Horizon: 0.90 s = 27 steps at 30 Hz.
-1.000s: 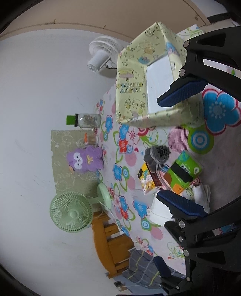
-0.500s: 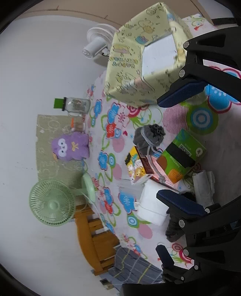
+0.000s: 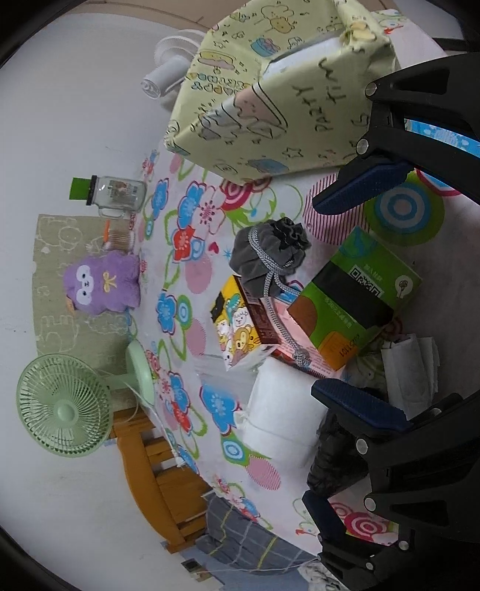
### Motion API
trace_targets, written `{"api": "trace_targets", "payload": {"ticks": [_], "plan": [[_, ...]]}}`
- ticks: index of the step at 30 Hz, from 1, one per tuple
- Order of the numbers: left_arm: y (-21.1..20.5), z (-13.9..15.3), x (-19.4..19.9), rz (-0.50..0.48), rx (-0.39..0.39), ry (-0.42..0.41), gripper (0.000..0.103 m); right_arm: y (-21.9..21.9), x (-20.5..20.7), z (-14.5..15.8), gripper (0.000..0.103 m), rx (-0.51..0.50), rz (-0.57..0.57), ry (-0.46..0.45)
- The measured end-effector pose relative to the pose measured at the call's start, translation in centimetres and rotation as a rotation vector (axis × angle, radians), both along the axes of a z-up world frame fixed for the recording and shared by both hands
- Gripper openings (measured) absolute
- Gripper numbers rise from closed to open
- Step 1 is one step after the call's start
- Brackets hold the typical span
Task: Organize soft objects
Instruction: 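Move the left tool to the black wrapped bundle while the right tool reaches the green tissue pack, then close the left tool on the black bundle while the right tool grips the green tissue pack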
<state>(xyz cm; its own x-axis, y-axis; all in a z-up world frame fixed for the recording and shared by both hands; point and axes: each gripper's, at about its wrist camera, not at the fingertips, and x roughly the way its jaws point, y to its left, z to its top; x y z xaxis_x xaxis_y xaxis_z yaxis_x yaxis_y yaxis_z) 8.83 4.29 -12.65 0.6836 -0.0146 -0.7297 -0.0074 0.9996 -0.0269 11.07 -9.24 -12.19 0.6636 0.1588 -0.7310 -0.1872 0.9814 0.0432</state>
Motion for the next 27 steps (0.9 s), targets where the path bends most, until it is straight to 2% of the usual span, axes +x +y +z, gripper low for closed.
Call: {"api": "trace_targets", "payload": {"ticks": [9, 12, 15, 22, 27], "plan": [[-0.1, -0.9, 0.4, 0.009, 0.018, 0.017, 0.099, 0.0, 1.0, -1.6, 0.092, 0.005, -0.014, 0.051], [-0.2, -1.8, 0.7, 0.011, 0.025, 0.055, 0.098, 0.3, 1.4, -2.6, 0.091, -0.008, -0.018, 0.096], [-0.3, -1.9, 0.6, 0.006, 0.033, 0.048, 0.097, 0.0, 1.5, -2.9, 0.090, 0.018, -0.023, 0.097], [-0.8, -1.7, 0.4, -0.018, 0.031, 0.045, 0.085, 0.1, 1.3, -2.8, 0.087, 0.015, -0.018, 0.092], [-0.9, -1.5, 0.2, -0.023, 0.024, 0.048, 0.081, -0.1, 1.0, -2.5, 0.086, 0.014, -0.019, 0.084]]}}
